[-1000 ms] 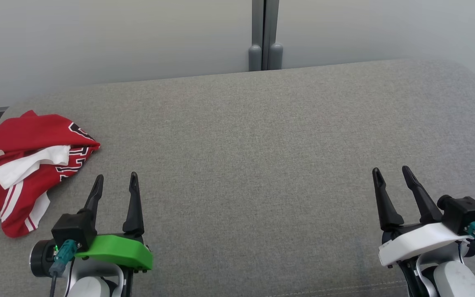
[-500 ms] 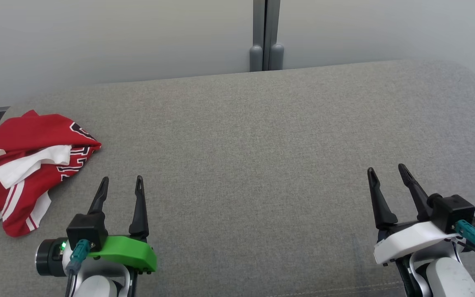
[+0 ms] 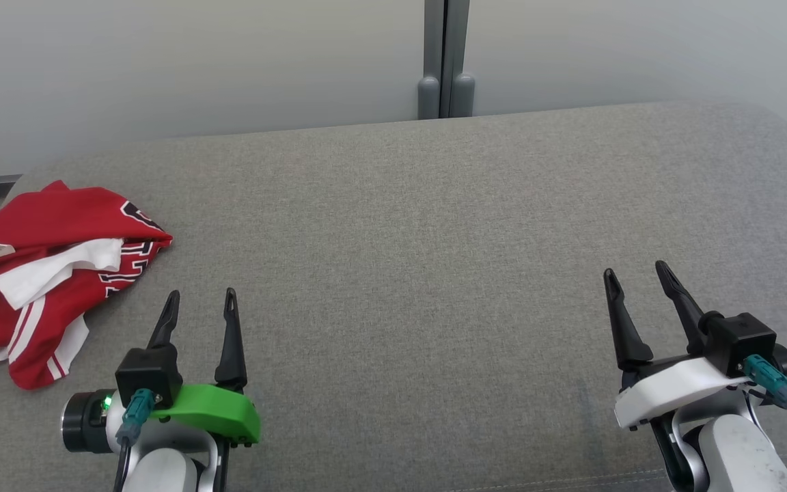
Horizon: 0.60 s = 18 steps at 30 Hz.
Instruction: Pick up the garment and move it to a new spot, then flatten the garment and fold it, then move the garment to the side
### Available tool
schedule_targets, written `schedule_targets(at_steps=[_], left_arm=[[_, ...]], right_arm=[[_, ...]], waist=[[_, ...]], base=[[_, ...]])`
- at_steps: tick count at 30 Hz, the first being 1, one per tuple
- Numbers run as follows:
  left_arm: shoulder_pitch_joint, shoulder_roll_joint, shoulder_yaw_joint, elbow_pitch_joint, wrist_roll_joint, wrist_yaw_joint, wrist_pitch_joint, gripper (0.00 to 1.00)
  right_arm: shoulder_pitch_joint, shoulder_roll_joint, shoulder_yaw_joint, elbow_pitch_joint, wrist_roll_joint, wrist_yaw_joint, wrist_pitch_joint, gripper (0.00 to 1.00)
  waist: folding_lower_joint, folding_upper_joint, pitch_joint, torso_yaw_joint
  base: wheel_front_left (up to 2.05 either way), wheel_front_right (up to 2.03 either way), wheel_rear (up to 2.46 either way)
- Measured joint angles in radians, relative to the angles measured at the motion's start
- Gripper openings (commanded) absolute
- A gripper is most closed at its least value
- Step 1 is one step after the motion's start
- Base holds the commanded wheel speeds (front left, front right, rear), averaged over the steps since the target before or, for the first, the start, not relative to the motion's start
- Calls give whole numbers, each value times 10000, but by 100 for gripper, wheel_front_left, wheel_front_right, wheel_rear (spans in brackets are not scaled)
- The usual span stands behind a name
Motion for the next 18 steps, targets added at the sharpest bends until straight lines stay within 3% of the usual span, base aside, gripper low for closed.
schedule_targets(at_steps=[18], left_arm=[[-233, -79, 12, 385, 222, 151, 109, 100]], right_arm=[[-431, 27, 88, 677, -228, 0, -215, 100]], waist=[[0, 0, -14, -2]], base=[[0, 0, 0]])
